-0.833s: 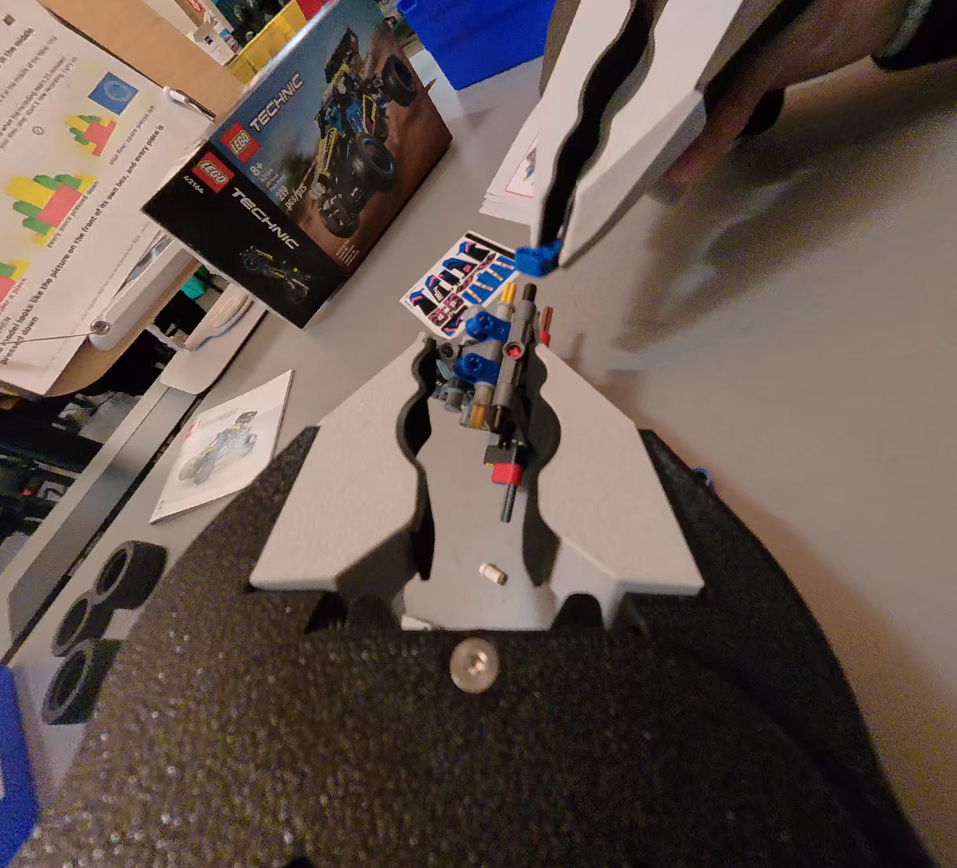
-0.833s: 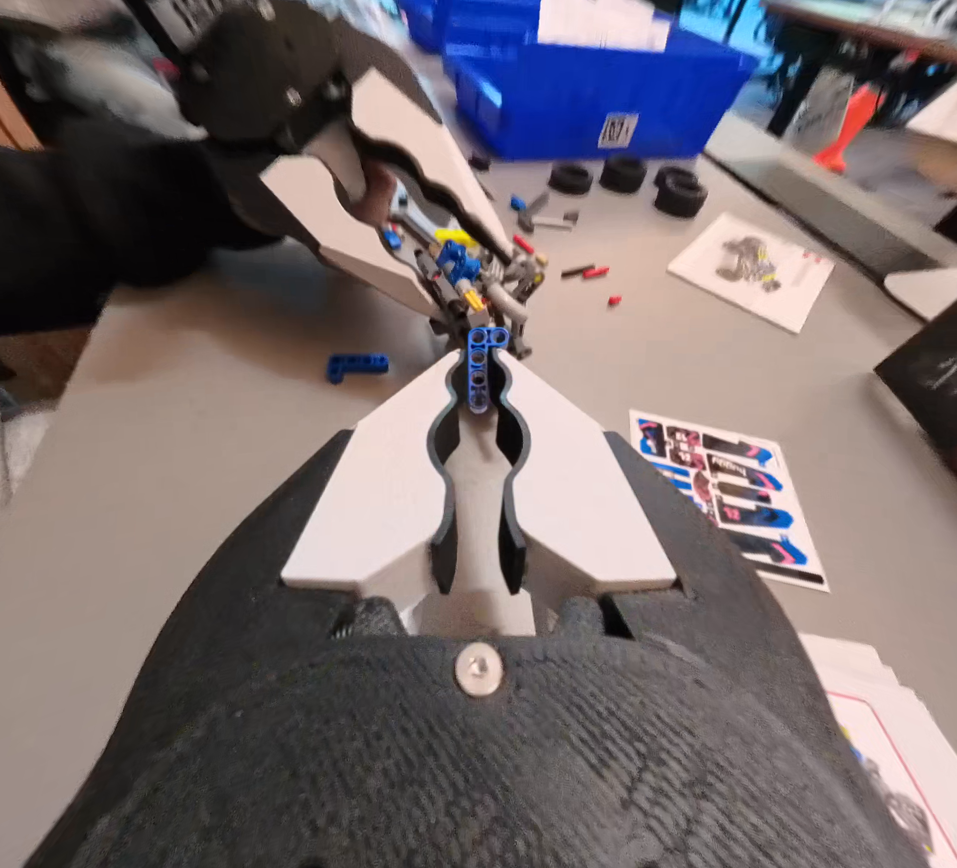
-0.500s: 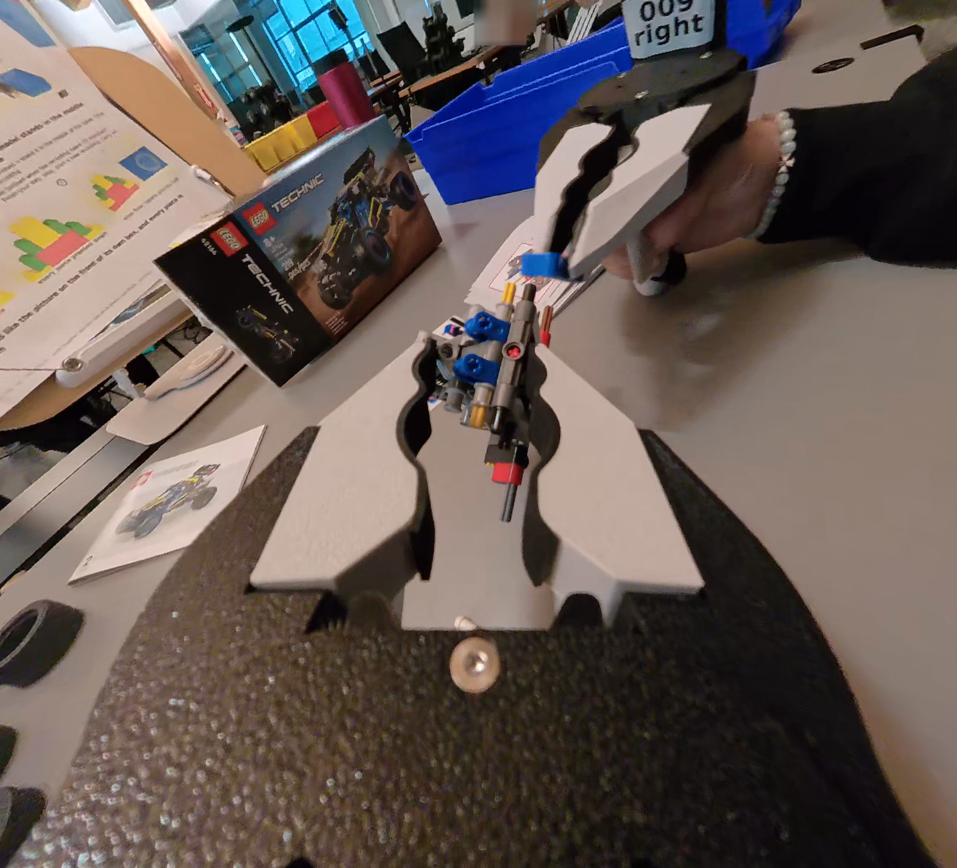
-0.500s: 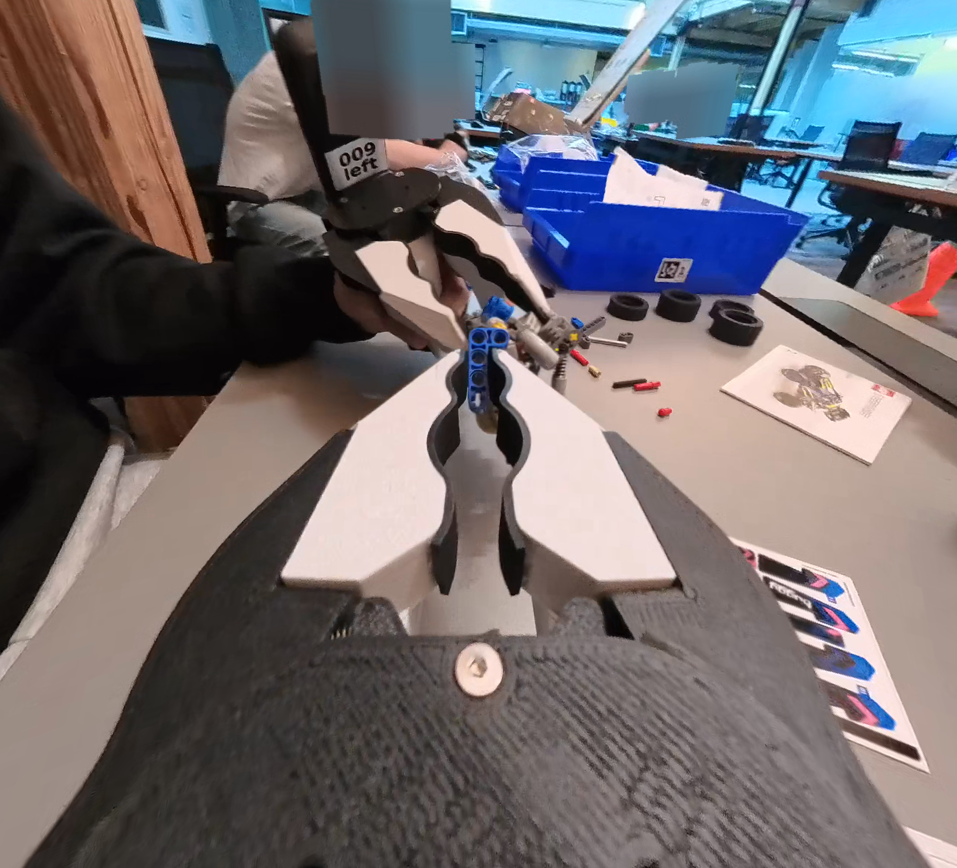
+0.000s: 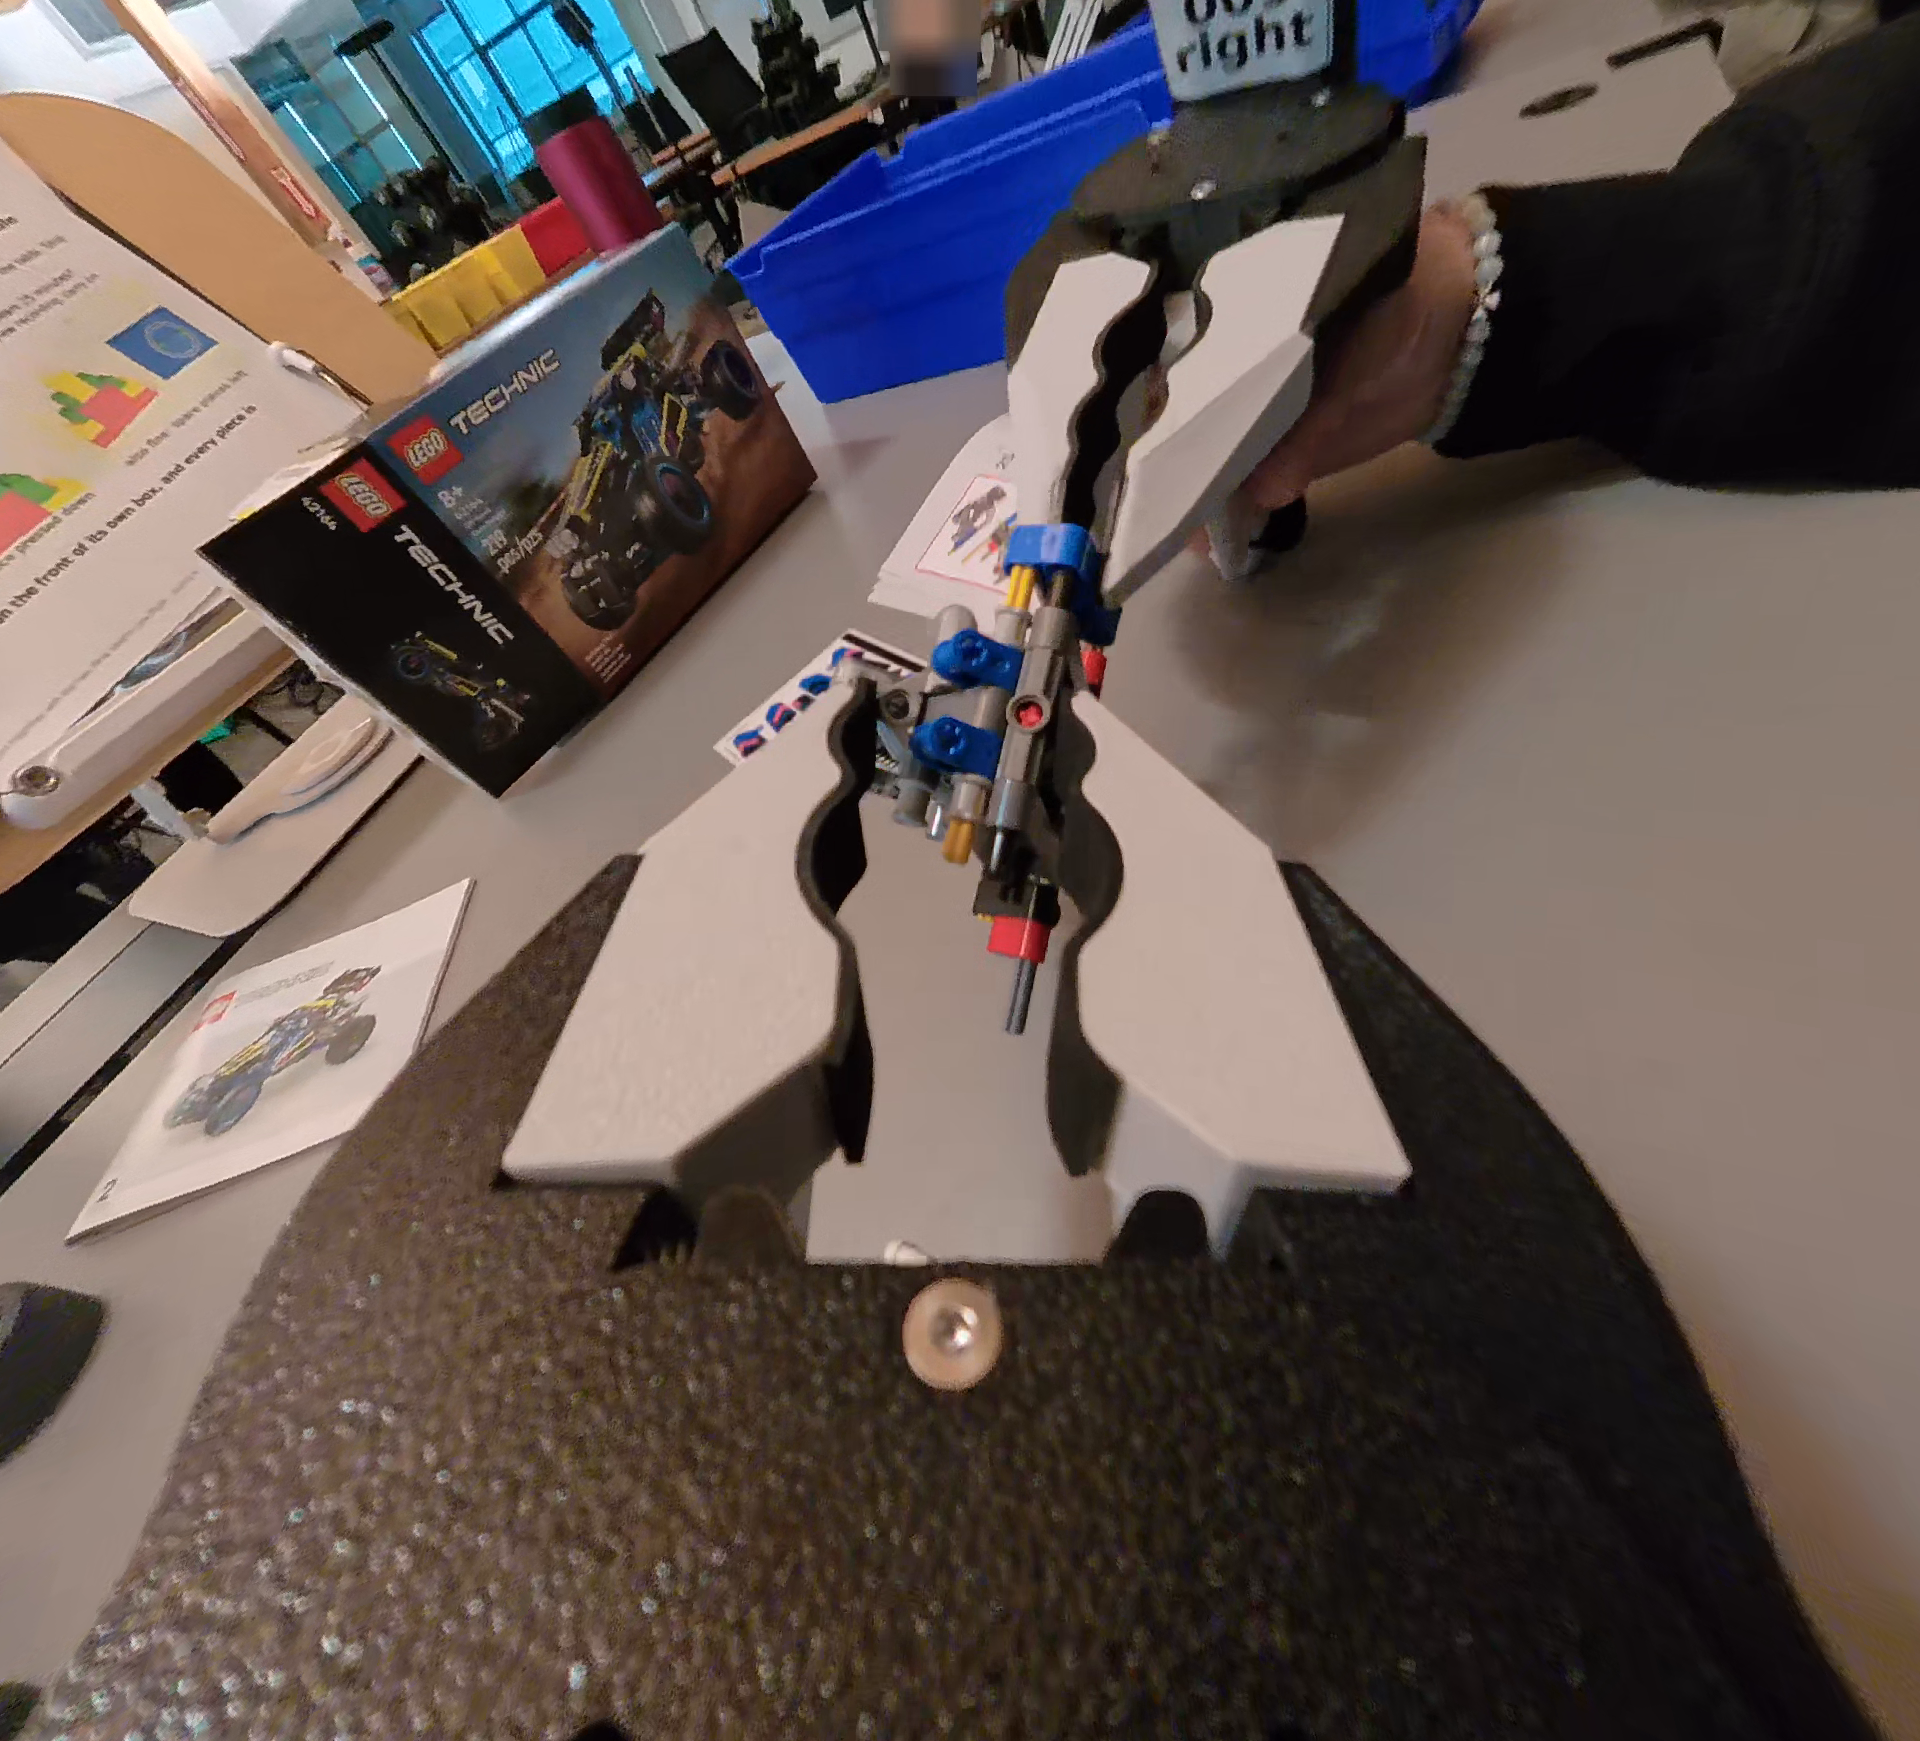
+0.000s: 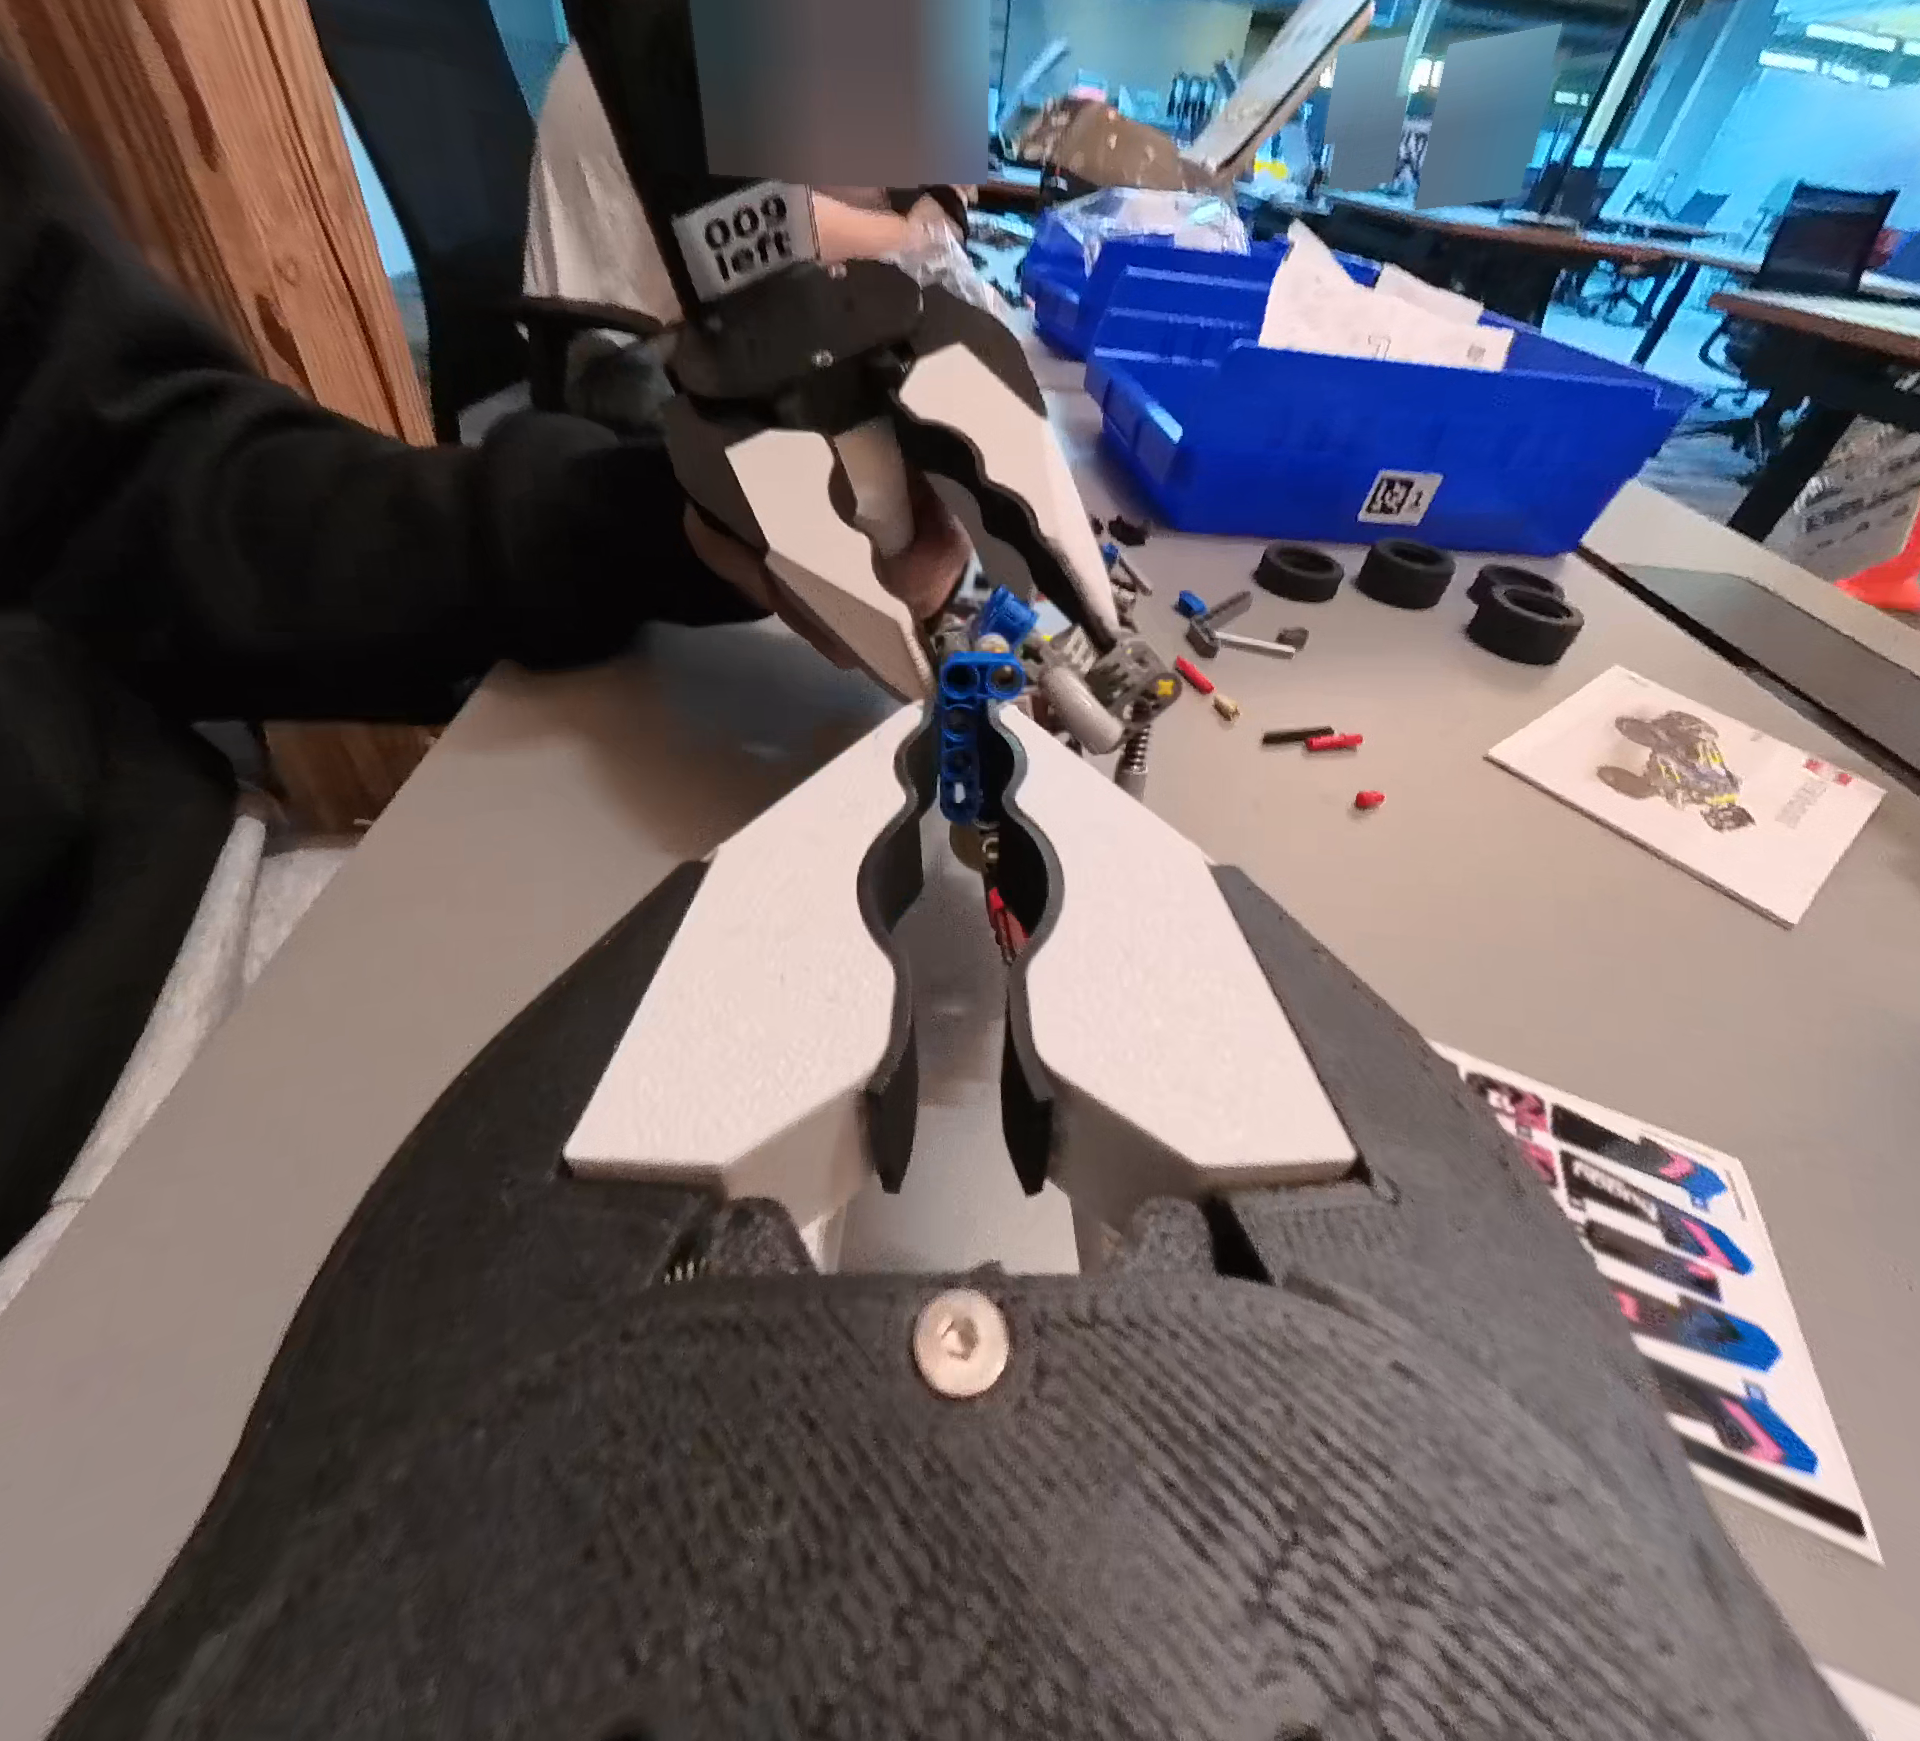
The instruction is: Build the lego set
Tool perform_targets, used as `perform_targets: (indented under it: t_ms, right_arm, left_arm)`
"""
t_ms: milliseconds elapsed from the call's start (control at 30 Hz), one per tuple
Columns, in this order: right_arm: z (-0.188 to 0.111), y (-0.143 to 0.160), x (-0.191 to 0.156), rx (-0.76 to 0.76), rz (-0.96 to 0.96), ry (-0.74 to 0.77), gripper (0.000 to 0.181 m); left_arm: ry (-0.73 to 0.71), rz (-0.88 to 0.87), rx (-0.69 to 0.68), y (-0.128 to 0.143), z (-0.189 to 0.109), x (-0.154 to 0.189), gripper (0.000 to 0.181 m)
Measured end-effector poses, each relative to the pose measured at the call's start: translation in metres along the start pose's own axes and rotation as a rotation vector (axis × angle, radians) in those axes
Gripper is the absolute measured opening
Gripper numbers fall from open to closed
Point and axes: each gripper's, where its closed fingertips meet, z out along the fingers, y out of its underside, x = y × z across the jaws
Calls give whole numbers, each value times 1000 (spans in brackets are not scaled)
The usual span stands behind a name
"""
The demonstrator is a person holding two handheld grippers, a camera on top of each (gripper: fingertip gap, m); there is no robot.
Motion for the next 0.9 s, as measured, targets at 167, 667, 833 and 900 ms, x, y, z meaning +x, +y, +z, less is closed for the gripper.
perform_targets:
  t_ms: [167, 667, 833, 900]
  right_arm:
    - [-1, 12, 1, -104, -65, 47, 5]
    - [0, 22, 3, -218, -125, 139, 14]
    - [-5, 24, 15, -225, -119, 226, 13]
    - [-3, 23, 6, -212, -94, 166, 13]
  left_arm:
    - [-14, 72, -76, 8, 4, 2, 31]
    - [-21, 206, -175, 12, 12, 9, 31]
    - [-18, 178, -153, 12, 10, 8, 31]
    - [-21, 176, -155, 12, 11, 8, 31]
